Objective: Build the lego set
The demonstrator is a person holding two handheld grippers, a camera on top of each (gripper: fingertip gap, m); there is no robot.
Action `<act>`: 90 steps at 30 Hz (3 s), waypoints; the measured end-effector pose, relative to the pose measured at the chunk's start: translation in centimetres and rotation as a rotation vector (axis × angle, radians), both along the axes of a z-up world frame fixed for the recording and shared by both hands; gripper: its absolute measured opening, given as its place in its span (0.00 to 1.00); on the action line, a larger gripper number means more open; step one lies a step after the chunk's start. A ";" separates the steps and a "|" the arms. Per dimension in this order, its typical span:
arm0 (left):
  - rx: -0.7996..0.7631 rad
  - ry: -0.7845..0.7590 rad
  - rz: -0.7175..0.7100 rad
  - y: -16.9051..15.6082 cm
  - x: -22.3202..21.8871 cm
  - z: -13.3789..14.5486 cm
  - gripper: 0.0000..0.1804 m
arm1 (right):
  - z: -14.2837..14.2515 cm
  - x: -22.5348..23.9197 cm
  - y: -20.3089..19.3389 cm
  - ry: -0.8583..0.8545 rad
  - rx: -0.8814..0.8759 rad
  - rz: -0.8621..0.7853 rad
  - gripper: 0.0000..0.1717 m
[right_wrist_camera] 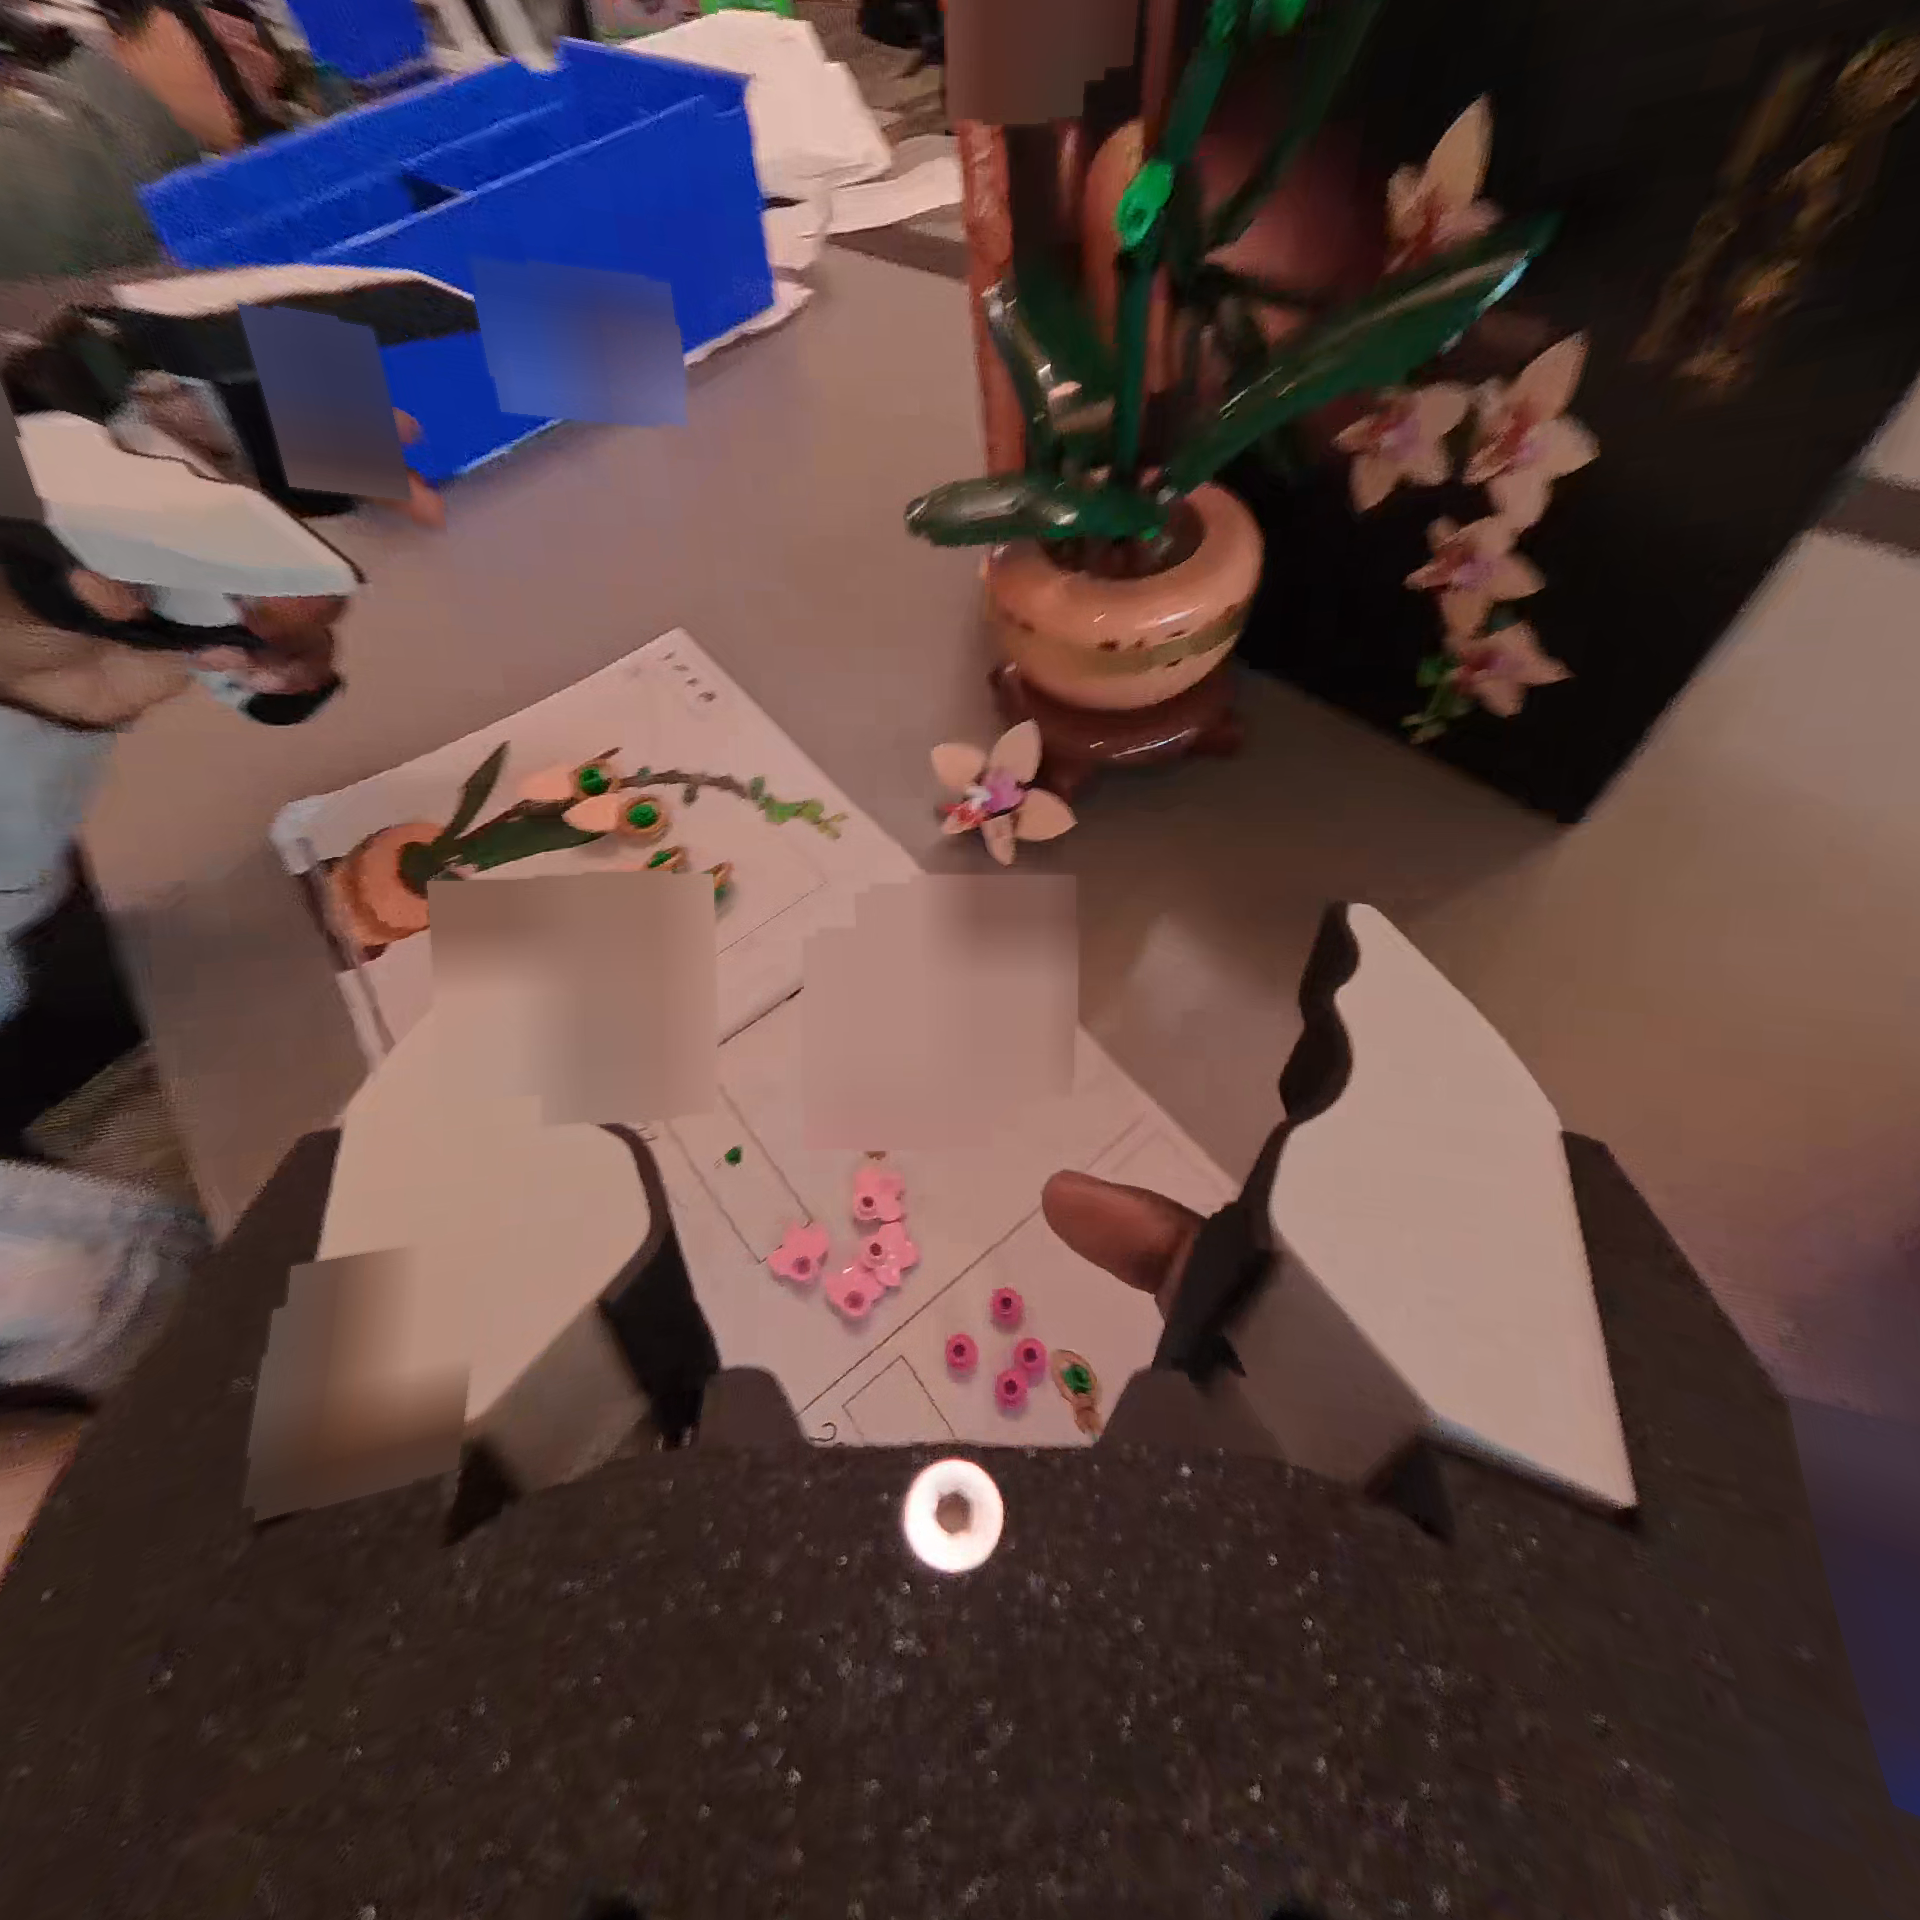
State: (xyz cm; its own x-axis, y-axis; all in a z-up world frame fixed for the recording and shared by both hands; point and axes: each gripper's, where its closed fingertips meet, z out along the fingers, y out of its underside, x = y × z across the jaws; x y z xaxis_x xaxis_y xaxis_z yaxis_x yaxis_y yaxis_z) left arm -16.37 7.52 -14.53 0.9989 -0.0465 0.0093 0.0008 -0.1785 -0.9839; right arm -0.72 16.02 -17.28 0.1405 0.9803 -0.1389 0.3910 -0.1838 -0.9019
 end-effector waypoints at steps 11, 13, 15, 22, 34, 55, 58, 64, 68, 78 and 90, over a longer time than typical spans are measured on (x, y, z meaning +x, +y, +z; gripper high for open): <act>0.406 0.027 0.000 -2.5 -1.2 2.9 0.00 | -0.6 -0.1 0.4 0.120 0.143 0.071 0.00; 0.390 -0.029 -0.051 -2.8 -1.0 2.9 0.00 | -0.9 -0.4 -0.1 0.121 0.125 0.105 0.00; 0.290 -0.096 -0.123 -2.4 -0.4 2.0 0.23 | -0.5 -0.7 -0.7 0.162 0.124 0.134 0.00; 0.128 0.069 -0.180 -2.5 0.3 0.0 0.46 | 0.6 -1.1 -1.9 0.225 0.251 0.191 0.36; 0.072 0.156 -0.151 -2.1 0.6 -0.6 0.69 | 5.3 -0.3 -2.0 0.506 0.233 0.160 0.49; 0.480 0.099 -0.338 0.9 7.9 8.4 0.76 | 11.2 4.7 0.9 0.662 -0.018 -0.029 0.84; 0.553 0.048 -0.367 0.0 7.2 7.6 0.51 | 9.0 3.9 1.4 0.530 -0.123 -0.040 0.77; 0.302 0.165 -0.298 0.5 4.2 4.1 0.32 | 5.4 2.9 1.6 0.369 0.010 -0.032 0.22; 0.232 0.202 -0.235 0.3 2.3 2.9 0.00 | 3.6 2.6 2.0 0.257 0.074 -0.024 0.00; 0.191 -0.029 -0.198 1.1 -0.4 0.4 0.00 | 0.4 2.2 5.0 0.262 0.189 -0.091 0.00; 0.024 0.070 -0.070 2.0 -3.0 -3.6 0.00 | -2.4 3.1 7.0 0.204 0.056 -0.165 0.00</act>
